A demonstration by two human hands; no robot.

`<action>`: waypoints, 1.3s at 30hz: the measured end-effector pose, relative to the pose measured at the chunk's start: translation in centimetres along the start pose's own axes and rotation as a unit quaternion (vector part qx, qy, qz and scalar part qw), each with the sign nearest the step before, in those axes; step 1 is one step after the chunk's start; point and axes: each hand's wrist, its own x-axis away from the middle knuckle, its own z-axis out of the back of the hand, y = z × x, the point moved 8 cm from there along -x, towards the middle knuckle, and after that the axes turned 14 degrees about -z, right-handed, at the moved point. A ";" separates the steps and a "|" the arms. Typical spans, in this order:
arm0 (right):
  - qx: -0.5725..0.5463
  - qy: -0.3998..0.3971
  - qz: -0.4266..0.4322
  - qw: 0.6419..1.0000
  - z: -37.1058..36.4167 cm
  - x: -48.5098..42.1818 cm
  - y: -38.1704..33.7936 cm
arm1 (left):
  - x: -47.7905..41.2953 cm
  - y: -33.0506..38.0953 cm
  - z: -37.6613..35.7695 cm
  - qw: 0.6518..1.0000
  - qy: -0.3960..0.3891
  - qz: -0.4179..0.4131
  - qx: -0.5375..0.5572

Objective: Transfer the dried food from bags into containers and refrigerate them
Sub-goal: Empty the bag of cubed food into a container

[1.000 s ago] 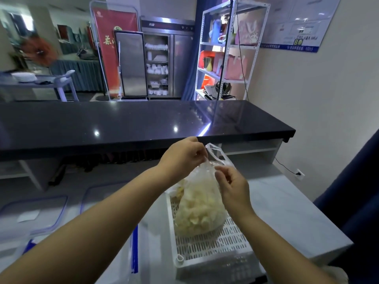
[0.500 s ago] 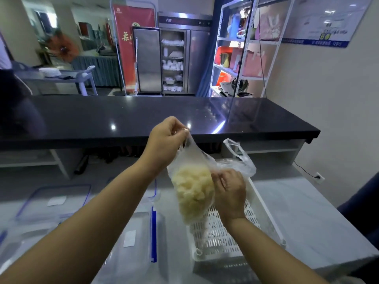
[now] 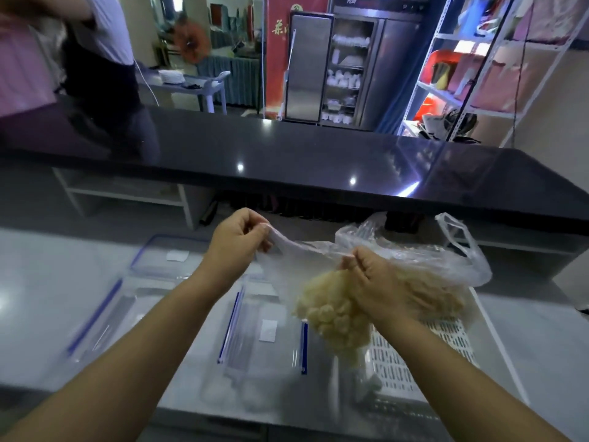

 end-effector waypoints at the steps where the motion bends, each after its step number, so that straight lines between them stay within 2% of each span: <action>1: 0.022 -0.011 0.006 1.000 -0.8 0.0 -0.1 | 0.4 -0.9 0.5 1.000 0.006 0.010 -0.002; 5: 0.067 -0.050 0.014 0.996 -3.5 0.0 0.3 | 2.0 -3.6 1.5 0.999 0.002 0.048 -0.022; 10: 0.152 -0.088 0.076 0.982 -5.6 0.2 -2.1 | 3.4 -5.9 2.6 0.995 -0.008 0.084 -0.052; 14: 0.242 -0.117 0.135 0.954 -7.8 0.5 -3.9 | 4.3 -7.6 3.5 0.991 -0.008 0.119 -0.066; 18: 0.340 -0.145 0.153 0.917 -10.4 0.3 -4.0 | 5.2 -8.6 3.6 0.985 -0.043 0.135 -0.103; 24: 0.390 -0.164 0.173 0.889 -12.4 0.9 -3.6 | 6.4 -9.8 3.8 0.976 -0.077 0.165 -0.121; 29: 0.387 -0.149 0.190 0.890 -12.3 0.9 -3.6 | 5.8 -8.1 2.7 0.978 -0.094 0.116 -0.145; 31: 0.380 -0.138 0.204 0.892 -12.3 0.9 -3.9 | 5.5 -6.9 0.6 0.974 -0.145 0.072 -0.159; 34: 0.351 -0.119 0.228 0.901 -12.0 0.9 -4.1 | 5.2 -5.7 -2.8 0.948 -0.213 0.003 -0.236; 39: 0.295 -0.102 0.199 0.929 -10.7 0.3 -2.8 | 4.8 -5.3 -3.3 0.942 -0.117 -0.025 -0.312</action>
